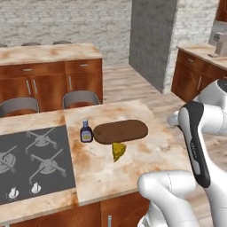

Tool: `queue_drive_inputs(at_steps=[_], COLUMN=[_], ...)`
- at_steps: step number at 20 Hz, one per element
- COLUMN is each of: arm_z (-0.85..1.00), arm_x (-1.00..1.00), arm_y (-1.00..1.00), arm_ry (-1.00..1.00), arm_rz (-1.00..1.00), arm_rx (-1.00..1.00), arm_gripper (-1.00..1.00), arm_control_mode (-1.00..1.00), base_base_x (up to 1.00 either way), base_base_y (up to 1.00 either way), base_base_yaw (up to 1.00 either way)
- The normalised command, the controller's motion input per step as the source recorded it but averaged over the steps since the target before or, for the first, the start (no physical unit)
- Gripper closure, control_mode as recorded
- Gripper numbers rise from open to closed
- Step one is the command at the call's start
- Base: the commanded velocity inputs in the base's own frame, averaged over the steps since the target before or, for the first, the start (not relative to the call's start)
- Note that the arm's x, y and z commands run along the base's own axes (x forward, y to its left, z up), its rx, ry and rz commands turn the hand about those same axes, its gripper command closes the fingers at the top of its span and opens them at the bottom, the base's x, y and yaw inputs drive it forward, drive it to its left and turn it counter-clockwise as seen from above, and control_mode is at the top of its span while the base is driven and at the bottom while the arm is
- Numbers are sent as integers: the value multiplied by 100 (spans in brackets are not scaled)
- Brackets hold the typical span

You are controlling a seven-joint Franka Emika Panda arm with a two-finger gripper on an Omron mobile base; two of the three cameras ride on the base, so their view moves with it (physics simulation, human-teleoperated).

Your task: Retrieve the reheated potato from the microwave, then place the potato, cheese, and condiment on the cutting board.

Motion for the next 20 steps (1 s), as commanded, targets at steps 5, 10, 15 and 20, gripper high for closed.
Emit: queue_drive_inputs(at_steps=[5, 10, 15, 20], arm_z=[0, 0, 0, 0], arm_x=[0, 0, 0, 0], arm_y=[0, 0, 0, 0], arm_ry=[0, 0, 0, 0], arm_rz=[0, 0, 0, 0], arm_rx=[0, 0, 0, 0], arm_gripper=[100, 100, 100, 100], arm_control_mode=[100, 100, 100, 100], base_base_x=[46, 50, 48, 56], base_base_y=[-35, -25, -7, -2], base_base_yaw=[20, 14, 8, 9])
